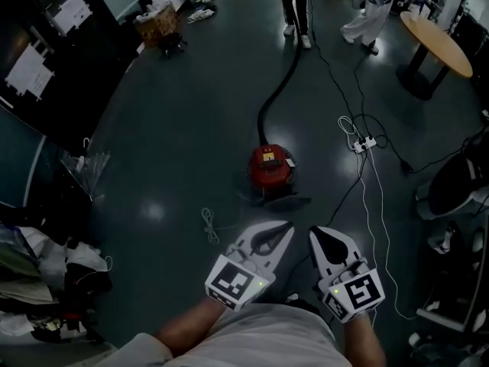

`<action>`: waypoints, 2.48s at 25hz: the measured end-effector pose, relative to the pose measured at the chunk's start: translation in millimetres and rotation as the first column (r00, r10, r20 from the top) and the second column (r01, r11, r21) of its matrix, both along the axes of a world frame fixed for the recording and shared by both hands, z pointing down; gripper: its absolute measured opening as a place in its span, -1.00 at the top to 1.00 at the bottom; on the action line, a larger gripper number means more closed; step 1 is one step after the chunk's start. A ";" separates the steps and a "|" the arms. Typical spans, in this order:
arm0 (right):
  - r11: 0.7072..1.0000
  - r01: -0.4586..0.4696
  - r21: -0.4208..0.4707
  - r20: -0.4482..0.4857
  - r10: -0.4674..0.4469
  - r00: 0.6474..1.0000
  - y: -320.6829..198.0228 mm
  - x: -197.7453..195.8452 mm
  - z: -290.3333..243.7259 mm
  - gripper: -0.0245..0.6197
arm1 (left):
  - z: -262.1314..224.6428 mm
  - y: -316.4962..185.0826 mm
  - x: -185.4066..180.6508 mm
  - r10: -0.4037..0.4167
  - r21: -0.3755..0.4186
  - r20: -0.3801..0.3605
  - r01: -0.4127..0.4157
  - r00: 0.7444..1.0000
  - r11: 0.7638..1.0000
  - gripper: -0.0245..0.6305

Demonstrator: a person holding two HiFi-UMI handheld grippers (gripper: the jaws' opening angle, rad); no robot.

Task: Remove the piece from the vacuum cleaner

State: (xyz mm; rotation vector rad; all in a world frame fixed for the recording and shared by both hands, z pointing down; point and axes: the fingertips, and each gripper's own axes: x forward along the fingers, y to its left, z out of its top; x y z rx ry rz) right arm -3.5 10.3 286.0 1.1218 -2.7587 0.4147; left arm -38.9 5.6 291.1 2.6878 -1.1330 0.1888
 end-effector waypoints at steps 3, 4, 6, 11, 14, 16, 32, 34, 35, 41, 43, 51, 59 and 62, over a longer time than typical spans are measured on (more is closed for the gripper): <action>0.999 -0.032 -0.013 -0.008 0.032 0.999 -37.7 -19.7 10.9 0.87 | 12.4 -36.9 -19.0 0.039 0.000 0.009 -0.039 0.999 0.999 0.91; 0.999 -0.043 -0.017 -0.012 0.043 0.999 -48.1 -25.3 14.9 0.87 | 17.7 -46.6 -23.4 0.059 0.003 0.019 -0.059 0.998 0.998 0.91; 0.998 -0.062 -0.027 -0.022 0.062 0.998 -67.3 -31.7 25.7 0.87 | 31.2 -65.0 -27.8 0.095 0.012 0.043 -0.095 0.995 0.995 0.91; 0.991 -0.097 -0.090 -0.044 0.093 0.995 -102.4 -30.2 61.2 0.87 | 83.9 -103.8 -33.3 0.117 0.004 0.076 -0.118 0.990 0.993 0.91; 0.985 -0.112 -0.132 -0.053 0.105 0.993 -120.7 -30.2 87.5 0.87 | 129.0 -122.0 -36.5 0.135 -0.022 0.104 -0.133 0.985 0.991 0.91; 0.981 -0.110 -0.158 -0.059 0.102 0.993 -132.6 -31.7 110.1 0.87 | 158.5 -132.4 -36.7 0.146 -0.046 0.114 -0.142 0.983 0.989 0.91; 0.948 -0.080 -0.309 -0.082 0.057 0.995 -210.4 -11.6 292.4 0.87 | 494.6 -195.9 -14.8 0.305 -0.307 0.378 -0.193 0.874 0.932 0.69; 0.943 -0.078 -0.324 -0.086 0.053 0.995 -213.0 -11.3 308.6 0.87 | 546.3 -194.3 -17.0 0.343 -0.357 0.428 -0.192 0.837 0.914 0.69; 0.940 -0.077 -0.332 -0.094 0.049 0.994 -213.1 -10.2 318.0 0.87 | 569.3 -193.1 -17.6 0.361 -0.382 0.445 -0.191 0.820 0.904 0.69; 0.936 -0.069 -0.346 -0.091 0.040 0.995 -217.5 -4.9 363.4 0.87 | 662.3 -188.9 -8.3 0.447 -0.478 0.480 -0.202 0.755 0.855 0.66; 0.934 -0.070 -0.349 -0.090 0.041 0.995 -221.8 -4.8 373.0 0.87 | 684.3 -189.0 -4.5 0.471 -0.498 0.483 -0.210 0.738 0.841 0.64; 0.930 -0.058 -0.363 -0.101 0.023 0.995 -227.7 -5.2 388.5 0.87 | 735.3 -180.1 -1.1 0.552 -0.571 0.512 -0.219 0.659 0.791 0.62; 0.929 -0.059 -0.365 -0.083 0.030 0.996 -227.8 -0.8 391.0 0.87 | 751.4 -183.7 -4.3 0.550 -0.567 0.569 -0.193 0.611 0.801 0.83; 0.929 -0.058 -0.366 -0.070 0.034 0.997 -225.5 -2.0 389.4 0.87 | 751.4 -177.1 -2.9 0.575 -0.575 0.573 -0.214 0.584 0.790 0.84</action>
